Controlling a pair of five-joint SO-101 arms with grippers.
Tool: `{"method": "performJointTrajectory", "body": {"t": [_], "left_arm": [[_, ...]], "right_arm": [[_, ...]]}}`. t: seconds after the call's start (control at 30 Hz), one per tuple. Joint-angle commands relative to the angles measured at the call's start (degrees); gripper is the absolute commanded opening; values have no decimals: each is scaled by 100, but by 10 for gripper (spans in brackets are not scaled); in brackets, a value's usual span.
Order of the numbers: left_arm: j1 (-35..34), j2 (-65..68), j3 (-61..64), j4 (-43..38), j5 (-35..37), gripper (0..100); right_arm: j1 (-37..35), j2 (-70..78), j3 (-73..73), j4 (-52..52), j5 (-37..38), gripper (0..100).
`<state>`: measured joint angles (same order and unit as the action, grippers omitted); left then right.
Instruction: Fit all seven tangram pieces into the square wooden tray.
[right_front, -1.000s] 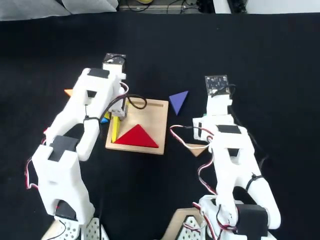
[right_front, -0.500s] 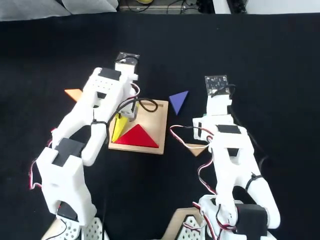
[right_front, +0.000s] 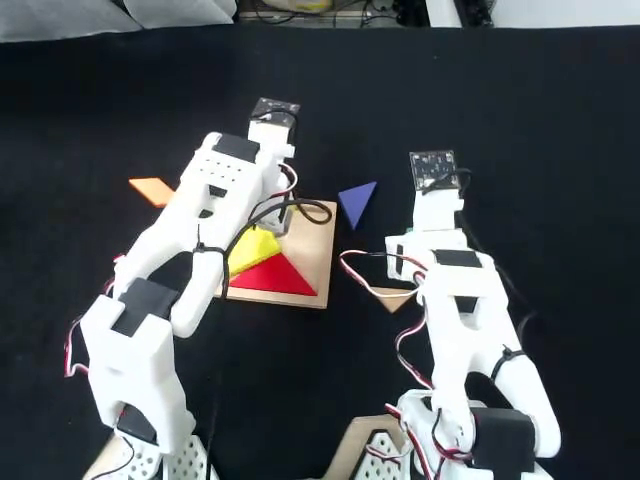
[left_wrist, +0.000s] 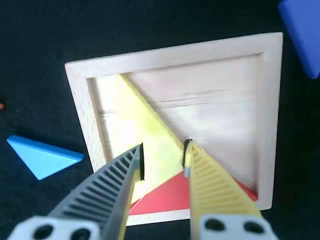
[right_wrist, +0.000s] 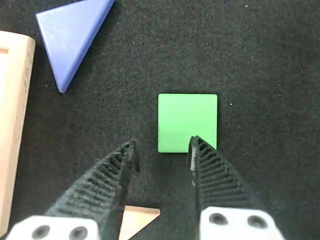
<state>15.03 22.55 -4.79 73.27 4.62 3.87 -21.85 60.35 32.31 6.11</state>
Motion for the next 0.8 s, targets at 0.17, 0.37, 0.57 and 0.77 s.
{"method": "performJointTrajectory", "body": {"t": [0.17,0.37,0.57,0.77], "left_arm": [[435,-404,-752,624,18,155],[505,185,-356,-62,-9,155],[286,563,-462,-105,-18,155],[-286,615,-927,-53,-26,155]], "right_arm": [[53,-242,-242,-97,-53,166],[53,-242,-242,-97,-53,166],[53,-242,-242,-97,-53,166],[53,-242,-242,-97,-53,166]]}}
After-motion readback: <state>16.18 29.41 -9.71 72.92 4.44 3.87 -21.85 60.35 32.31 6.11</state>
